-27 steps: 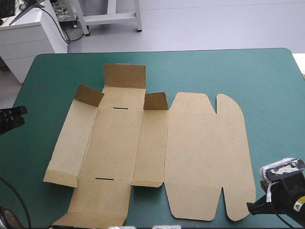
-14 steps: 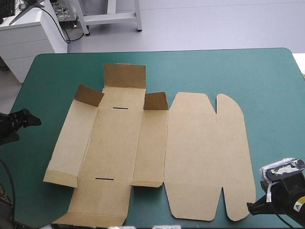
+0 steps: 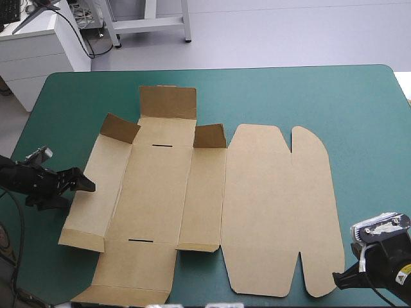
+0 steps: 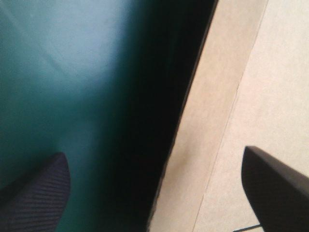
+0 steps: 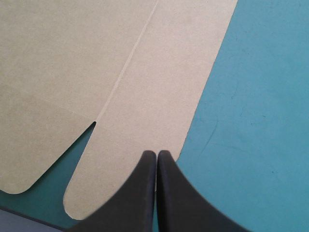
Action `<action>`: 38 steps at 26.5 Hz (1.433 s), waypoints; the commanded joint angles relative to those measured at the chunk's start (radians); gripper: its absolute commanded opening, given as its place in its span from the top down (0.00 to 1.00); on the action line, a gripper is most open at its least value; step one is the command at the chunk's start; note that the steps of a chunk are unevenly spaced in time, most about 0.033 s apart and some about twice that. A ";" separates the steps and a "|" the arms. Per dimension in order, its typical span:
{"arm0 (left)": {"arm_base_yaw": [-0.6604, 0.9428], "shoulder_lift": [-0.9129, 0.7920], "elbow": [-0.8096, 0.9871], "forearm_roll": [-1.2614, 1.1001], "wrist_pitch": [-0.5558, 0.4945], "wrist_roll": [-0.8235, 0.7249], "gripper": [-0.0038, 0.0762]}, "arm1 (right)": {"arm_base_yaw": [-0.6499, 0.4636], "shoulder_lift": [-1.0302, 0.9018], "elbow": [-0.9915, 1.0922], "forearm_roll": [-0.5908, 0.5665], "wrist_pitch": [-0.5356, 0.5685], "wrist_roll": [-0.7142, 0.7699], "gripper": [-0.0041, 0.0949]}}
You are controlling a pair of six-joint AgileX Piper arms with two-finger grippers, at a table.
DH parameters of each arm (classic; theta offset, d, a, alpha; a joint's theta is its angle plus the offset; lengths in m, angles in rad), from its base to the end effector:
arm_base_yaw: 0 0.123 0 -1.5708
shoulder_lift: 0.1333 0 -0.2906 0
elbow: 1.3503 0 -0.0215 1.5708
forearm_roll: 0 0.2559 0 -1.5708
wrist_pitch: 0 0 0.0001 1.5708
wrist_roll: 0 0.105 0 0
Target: Fold the box
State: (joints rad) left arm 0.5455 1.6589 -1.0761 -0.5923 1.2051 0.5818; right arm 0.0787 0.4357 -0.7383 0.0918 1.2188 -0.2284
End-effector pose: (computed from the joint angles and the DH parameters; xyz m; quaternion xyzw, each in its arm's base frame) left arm 0.2792 0.1054 0.2143 -0.1045 0.9565 -0.2573 0.0892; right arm 0.0535 0.0133 0.3196 -0.1433 0.9199 0.0187 0.3645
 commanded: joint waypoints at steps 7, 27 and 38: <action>-0.120 -0.039 0.080 -0.035 0.097 0.002 0.11 | -0.008 0.008 -0.020 0.000 -0.042 -0.010 0.97; -0.157 -0.040 0.122 -0.100 0.097 0.003 0.96 | -0.008 0.008 -0.020 0.002 -0.042 -0.013 0.97; -0.187 -0.099 0.020 -0.165 0.097 0.102 0.96 | -0.008 0.008 -0.020 -0.007 -0.044 -0.035 0.97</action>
State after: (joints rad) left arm 0.3833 1.6271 -0.9920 -0.6681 1.2127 0.6627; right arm 0.0787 0.4357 -0.7383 0.0909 1.2213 -0.2500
